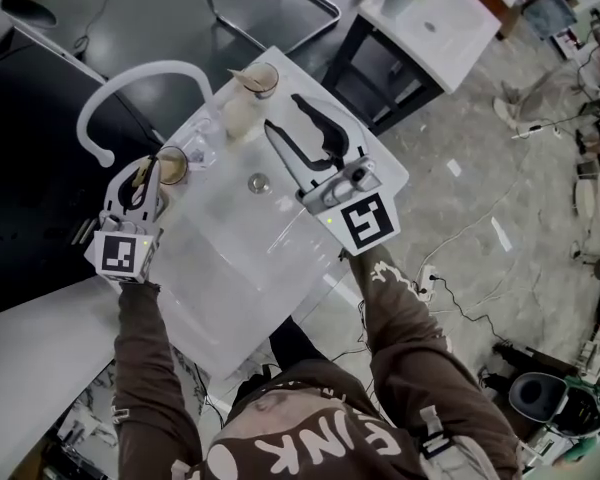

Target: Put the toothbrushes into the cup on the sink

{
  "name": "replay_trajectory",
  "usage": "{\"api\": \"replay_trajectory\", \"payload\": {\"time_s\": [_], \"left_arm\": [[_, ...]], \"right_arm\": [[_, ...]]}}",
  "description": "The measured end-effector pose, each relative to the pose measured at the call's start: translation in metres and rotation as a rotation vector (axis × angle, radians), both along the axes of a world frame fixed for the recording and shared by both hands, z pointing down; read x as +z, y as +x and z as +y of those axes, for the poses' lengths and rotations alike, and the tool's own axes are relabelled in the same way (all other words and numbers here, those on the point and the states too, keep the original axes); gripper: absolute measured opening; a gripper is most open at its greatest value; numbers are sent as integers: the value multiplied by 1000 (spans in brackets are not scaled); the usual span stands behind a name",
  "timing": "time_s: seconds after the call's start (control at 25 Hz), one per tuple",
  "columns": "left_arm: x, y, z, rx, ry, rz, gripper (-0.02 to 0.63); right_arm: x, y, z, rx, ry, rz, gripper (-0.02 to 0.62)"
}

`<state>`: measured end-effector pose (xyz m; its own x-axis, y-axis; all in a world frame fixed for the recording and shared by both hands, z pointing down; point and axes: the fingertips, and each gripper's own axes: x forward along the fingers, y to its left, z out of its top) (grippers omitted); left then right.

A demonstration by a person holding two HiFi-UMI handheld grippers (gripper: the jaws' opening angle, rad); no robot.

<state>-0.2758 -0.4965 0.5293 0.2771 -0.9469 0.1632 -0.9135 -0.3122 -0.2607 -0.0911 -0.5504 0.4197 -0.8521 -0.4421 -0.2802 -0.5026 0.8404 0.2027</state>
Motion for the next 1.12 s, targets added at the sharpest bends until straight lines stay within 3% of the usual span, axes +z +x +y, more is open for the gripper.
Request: {"api": "replay_trajectory", "payload": {"time_s": [0.08, 0.2, 0.28, 0.64, 0.84, 1.12], "left_arm": [[-8, 7, 6, 18, 3, -10, 11], [-28, 18, 13, 55, 23, -19, 118], [-45, 24, 18, 69, 43, -17, 154], [-138, 55, 91, 124, 171, -40, 169], [-176, 74, 166, 157, 241, -36, 169], [-199, 94, 331, 205, 257, -41, 169]], "right_arm": [[-3, 4, 7, 4, -4, -4, 170], [-11, 6, 12, 6, 2, -13, 172], [-17, 6, 16, 4, 5, -21, 173], [-56, 13, 88, -10, 53, -25, 183], [-70, 19, 165, -15, 55, -4, 190], [-78, 25, 332, -18, 33, 49, 192]]}}
